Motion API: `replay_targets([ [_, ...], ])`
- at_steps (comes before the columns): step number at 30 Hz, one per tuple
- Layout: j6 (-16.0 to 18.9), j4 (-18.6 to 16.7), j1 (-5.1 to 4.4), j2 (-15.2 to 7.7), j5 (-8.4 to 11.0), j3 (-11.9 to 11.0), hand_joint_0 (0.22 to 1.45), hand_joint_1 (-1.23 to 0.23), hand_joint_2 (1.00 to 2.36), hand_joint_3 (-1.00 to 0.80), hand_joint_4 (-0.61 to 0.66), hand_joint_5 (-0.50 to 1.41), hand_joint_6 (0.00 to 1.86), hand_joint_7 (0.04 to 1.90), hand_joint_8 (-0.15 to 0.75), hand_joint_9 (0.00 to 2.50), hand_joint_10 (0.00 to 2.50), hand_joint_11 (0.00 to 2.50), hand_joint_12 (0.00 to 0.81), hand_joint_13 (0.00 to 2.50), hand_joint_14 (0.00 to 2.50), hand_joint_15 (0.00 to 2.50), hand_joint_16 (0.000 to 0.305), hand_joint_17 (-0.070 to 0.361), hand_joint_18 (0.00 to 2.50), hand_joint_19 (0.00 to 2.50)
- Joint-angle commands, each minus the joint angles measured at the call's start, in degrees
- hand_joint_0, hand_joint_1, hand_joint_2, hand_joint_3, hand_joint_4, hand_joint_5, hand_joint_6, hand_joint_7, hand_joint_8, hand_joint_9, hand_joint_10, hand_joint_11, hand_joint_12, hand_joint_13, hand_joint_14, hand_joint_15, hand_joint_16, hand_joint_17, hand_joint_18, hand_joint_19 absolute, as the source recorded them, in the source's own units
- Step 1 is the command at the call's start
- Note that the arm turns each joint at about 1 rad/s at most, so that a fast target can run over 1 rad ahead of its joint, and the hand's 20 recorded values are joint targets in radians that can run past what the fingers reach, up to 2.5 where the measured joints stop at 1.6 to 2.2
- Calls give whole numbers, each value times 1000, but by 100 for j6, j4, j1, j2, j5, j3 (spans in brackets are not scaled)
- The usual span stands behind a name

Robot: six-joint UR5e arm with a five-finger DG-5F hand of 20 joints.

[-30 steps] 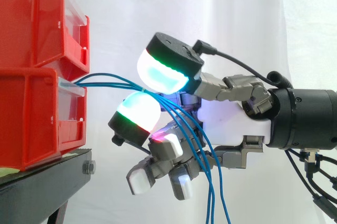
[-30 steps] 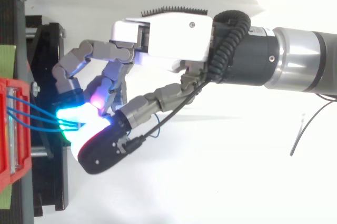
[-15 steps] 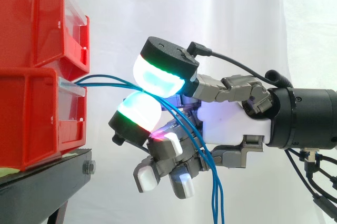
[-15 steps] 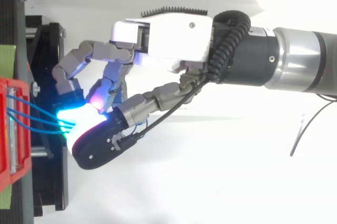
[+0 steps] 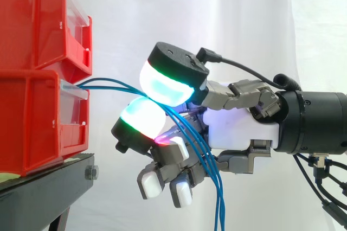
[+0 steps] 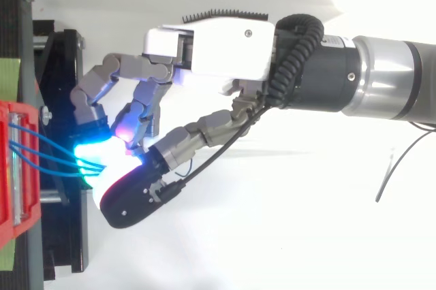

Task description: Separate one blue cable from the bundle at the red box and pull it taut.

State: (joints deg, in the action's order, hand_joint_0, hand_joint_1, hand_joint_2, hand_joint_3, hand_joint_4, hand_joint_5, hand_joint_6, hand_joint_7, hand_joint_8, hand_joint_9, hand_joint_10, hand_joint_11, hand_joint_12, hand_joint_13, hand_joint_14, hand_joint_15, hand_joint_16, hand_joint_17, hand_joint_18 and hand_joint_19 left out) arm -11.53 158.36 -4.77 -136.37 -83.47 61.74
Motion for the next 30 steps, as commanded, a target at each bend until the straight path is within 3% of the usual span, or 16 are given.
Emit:
replay_targets([
  [1,-16,-7,3,6,6,-4,721,-969,1000,-500,149,-169,962,1048,419,1199,23,1129,358,962,21,533,41,93,972,579],
  [7,-16,2,3,-3,6,5,588,-967,1000,-500,162,-178,957,1028,413,1157,24,1126,374,934,21,541,43,97,935,593],
  [10,-16,29,3,6,6,-4,508,-882,1000,-500,183,-179,947,1033,418,1164,20,1194,408,933,19,553,51,114,969,627],
  [13,-16,29,-6,-3,15,5,494,-795,1000,-500,190,-183,941,1031,411,1166,18,1202,422,913,19,549,55,123,981,650],
  [18,-24,11,-6,6,15,5,512,-484,1000,-500,184,-182,926,1036,404,1158,18,1175,430,909,18,560,56,127,971,721],
  [21,-42,2,-6,-3,15,5,570,-427,1000,-500,171,-181,917,1070,382,1150,19,1176,416,888,19,578,54,121,941,768],
  [25,-51,2,-6,-3,15,5,627,-495,1004,-444,152,-173,914,1091,377,1160,20,1187,412,886,19,583,53,119,934,776],
  [30,-51,2,-15,6,15,5,644,-776,1015,-272,127,-173,915,1140,360,1163,20,1256,414,888,21,606,52,117,941,766],
])
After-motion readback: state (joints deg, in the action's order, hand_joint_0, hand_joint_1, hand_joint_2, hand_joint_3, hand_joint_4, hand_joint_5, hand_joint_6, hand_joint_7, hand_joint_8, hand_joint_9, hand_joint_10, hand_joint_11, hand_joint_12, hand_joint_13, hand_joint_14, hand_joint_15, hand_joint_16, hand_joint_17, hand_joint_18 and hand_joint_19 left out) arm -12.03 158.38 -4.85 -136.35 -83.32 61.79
